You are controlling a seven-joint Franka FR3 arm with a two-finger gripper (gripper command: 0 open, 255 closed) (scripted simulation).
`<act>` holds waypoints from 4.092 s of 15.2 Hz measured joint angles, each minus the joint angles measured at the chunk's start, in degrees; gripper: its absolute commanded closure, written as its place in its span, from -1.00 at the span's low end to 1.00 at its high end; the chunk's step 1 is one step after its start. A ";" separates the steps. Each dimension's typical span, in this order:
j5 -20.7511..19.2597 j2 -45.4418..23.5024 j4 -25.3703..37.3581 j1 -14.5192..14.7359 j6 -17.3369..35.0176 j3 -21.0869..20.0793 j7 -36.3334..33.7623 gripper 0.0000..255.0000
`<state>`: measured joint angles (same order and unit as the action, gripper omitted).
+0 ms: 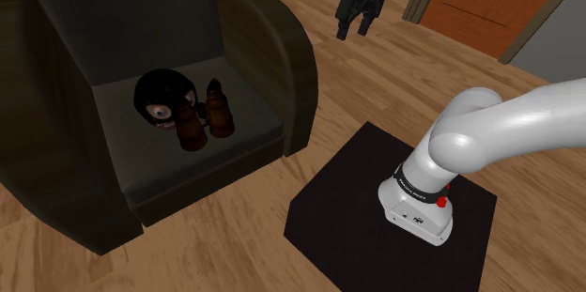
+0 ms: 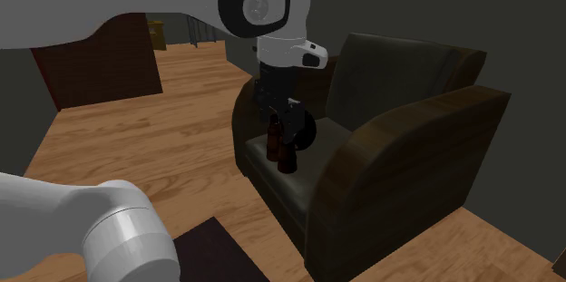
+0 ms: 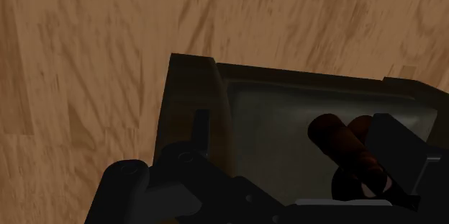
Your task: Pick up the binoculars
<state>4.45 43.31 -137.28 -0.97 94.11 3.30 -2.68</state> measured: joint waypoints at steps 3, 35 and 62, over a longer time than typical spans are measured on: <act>0.46 -1.38 -0.23 0.34 1.69 -1.12 -1.17 -1.00; -11.33 -61.12 36.77 8.72 22.79 -19.41 -35.81 -1.00; -10.88 -60.16 39.90 8.69 18.62 -19.55 -35.38 1.00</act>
<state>-6.43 -16.85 -97.37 7.72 112.72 -16.26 -38.05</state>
